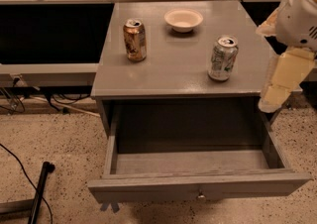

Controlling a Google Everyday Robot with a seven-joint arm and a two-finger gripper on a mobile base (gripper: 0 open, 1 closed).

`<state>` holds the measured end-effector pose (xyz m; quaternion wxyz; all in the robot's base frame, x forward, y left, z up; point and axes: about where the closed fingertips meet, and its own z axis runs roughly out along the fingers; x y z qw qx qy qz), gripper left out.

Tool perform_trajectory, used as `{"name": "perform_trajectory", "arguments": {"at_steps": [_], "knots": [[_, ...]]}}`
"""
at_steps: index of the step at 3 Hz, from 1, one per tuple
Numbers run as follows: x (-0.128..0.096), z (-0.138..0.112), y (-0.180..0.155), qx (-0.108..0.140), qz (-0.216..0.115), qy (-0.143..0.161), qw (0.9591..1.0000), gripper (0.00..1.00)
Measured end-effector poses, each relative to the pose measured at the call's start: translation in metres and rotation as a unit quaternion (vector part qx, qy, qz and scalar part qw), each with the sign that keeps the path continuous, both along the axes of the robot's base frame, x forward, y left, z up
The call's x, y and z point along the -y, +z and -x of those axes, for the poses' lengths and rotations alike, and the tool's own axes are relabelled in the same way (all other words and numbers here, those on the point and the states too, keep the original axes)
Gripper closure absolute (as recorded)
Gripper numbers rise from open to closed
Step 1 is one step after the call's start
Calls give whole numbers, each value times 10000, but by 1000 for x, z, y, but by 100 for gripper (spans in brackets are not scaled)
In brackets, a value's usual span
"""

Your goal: Place orange can into top drawer

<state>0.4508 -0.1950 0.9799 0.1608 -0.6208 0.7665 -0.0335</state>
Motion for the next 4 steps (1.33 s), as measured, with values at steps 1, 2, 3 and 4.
{"name": "perform_trajectory", "arguments": {"at_steps": [1,2,3,4], "knots": [[-2,-1,1,25,-36,-12,10000,0],[-16,-1,-2,69,-268,-116,9995,0],[-40,-16,3,203,-371,-31,9991,0],[-60,-55,6,381,-452,90,9982,0]]}}
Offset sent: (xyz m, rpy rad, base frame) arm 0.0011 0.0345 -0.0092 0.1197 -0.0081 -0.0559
